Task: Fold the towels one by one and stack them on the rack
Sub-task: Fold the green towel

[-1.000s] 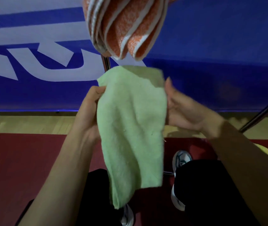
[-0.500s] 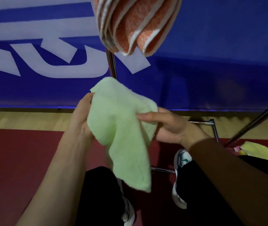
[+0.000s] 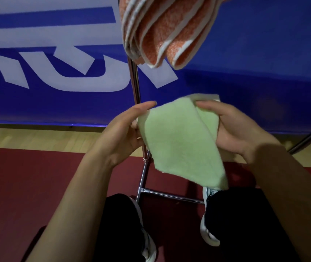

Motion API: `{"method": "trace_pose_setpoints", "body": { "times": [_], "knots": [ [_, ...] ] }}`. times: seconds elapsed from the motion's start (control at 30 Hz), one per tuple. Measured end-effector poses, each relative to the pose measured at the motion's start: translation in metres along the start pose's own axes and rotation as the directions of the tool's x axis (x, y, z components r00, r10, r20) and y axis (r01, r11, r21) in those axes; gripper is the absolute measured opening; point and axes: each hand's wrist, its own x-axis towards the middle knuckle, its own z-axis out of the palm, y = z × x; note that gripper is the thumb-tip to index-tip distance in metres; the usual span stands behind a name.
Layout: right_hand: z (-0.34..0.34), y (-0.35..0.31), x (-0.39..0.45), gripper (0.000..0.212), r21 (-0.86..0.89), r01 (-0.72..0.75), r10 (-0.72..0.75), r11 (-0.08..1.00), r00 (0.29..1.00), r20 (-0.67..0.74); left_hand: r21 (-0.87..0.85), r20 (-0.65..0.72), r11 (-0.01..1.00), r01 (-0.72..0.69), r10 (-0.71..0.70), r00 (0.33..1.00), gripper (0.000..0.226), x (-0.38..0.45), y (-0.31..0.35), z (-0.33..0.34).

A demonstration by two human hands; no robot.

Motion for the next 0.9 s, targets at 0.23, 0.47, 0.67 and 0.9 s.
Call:
{"method": "trace_pose_setpoints", "body": {
  "times": [0.23,0.47,0.67,0.9],
  "knots": [
    [-0.010,0.000,-0.003,0.023,-0.343,0.072,-0.123,0.937,0.984,-0.129,0.267,-0.085,0.952,-0.148,0.177,0.981,0.025,0.006,-0.011,0.006],
    [-0.023,-0.002,0.010,0.031,-0.319,0.135,-0.244,0.938,0.911,-0.332,0.273,-0.140,0.929,-0.249,0.294,0.945,0.022,0.008,-0.012,0.009],
    [-0.029,0.000,0.009,0.016,-0.603,0.217,-0.376,0.768,0.915,-0.149,0.428,-0.084,0.852,-0.300,0.368,0.926,0.028,0.011,-0.016,0.007],
    [-0.036,0.006,0.010,0.043,-0.956,0.034,-0.302,0.293,0.951,-0.059,0.762,-0.046,0.606,-0.228,0.401,0.915,0.045,0.020,-0.024,0.000]
  ]
}}
